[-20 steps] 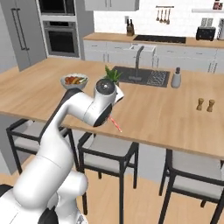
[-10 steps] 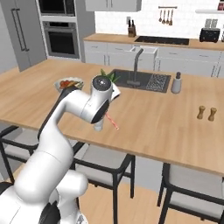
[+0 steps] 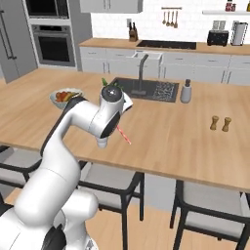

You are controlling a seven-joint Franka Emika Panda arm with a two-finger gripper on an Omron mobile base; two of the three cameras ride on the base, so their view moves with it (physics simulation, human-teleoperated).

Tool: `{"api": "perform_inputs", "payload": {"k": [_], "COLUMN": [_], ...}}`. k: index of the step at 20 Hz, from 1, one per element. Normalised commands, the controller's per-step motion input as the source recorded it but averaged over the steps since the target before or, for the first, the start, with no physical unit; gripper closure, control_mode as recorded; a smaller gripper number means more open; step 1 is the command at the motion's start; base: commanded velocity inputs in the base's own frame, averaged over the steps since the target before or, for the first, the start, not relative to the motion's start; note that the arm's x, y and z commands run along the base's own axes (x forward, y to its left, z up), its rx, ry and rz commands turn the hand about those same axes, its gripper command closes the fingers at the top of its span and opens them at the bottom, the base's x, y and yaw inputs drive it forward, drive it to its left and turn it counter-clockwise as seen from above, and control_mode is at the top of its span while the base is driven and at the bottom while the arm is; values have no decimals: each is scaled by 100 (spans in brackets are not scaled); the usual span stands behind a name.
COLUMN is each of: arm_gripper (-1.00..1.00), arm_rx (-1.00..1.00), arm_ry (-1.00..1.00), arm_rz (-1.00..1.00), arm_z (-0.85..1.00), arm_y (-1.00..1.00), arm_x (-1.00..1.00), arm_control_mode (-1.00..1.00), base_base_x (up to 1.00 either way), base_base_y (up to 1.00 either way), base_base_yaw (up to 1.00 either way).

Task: Take a straw from the drawer in front and place it inside the glass cup on the dining counter.

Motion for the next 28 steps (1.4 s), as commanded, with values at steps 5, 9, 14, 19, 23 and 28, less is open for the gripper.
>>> {"api": "perform_inputs", "payload": {"k": [5, 9, 14, 19, 23, 28], "arm_gripper": [100, 100, 100, 100, 100, 100], "arm_rx": [0, 0, 0, 0, 4, 12], "arm_ry": [0, 0, 0, -1, -18, -28], "arm_rz": [0, 0, 0, 0, 3, 15], "arm_z": [0, 0, 0, 0, 0, 0], "arm_y": [0, 0, 0, 0, 0, 3], "arm_x": [0, 0, 0, 7, 18, 31], "arm_control_mode": [100, 100, 100, -100, -100, -100], "base_base_x": [40, 44, 54, 39, 0, 0], "base_base_y": [37, 34, 5, 0, 0, 0], "base_base_yaw": [-11, -4, 0, 0, 0, 0]}}
